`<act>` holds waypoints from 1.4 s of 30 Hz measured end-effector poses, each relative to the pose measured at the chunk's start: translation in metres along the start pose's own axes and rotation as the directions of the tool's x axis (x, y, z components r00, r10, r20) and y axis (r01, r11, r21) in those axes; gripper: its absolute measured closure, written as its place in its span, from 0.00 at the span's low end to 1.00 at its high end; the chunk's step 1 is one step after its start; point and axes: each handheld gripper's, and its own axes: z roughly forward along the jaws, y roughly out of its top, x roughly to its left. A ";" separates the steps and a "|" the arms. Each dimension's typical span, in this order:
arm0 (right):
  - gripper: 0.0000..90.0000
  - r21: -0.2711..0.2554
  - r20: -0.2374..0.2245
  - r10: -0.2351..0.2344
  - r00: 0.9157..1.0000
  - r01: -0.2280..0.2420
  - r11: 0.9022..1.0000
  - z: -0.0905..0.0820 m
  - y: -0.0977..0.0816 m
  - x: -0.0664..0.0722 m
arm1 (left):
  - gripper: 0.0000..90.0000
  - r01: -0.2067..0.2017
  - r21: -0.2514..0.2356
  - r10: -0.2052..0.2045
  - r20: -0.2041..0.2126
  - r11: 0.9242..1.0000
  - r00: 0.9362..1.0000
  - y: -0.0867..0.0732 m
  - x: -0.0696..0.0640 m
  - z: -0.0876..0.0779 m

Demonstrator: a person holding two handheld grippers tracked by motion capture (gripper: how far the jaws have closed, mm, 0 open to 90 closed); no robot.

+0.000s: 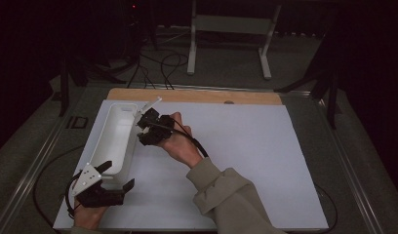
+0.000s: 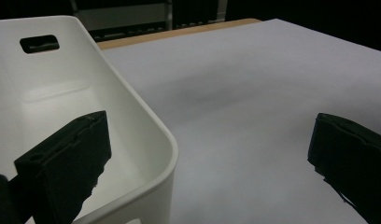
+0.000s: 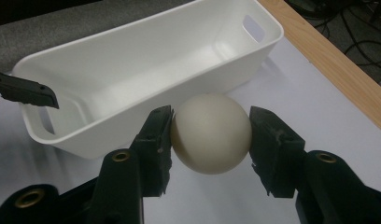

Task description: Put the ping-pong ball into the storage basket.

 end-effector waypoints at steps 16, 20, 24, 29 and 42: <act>0.56 0.006 -0.006 -0.010 1.000 0.010 1.000 0.011 0.008 0.008 | 0.00 0.006 -0.003 -0.006 0.004 1.000 1.000 0.000 0.000 0.000; 0.57 0.007 -0.005 -0.006 1.000 0.006 1.000 0.014 0.010 0.009 | 0.00 0.007 -0.002 -0.007 0.005 1.000 1.000 0.000 0.000 0.000; 0.57 0.008 -0.005 -0.011 1.000 0.011 1.000 0.016 0.011 0.010 | 0.00 0.007 -0.003 -0.007 0.005 1.000 1.000 0.000 0.000 0.000; 0.56 -0.003 -0.004 -0.002 1.000 0.002 1.000 0.018 0.014 0.011 | 0.00 0.008 -0.002 -0.008 0.006 1.000 1.000 0.000 0.000 0.000; 0.57 -0.011 -0.005 -0.003 1.000 0.003 1.000 0.022 0.018 0.015 | 0.00 0.010 0.001 -0.010 0.007 1.000 1.000 0.000 0.000 0.000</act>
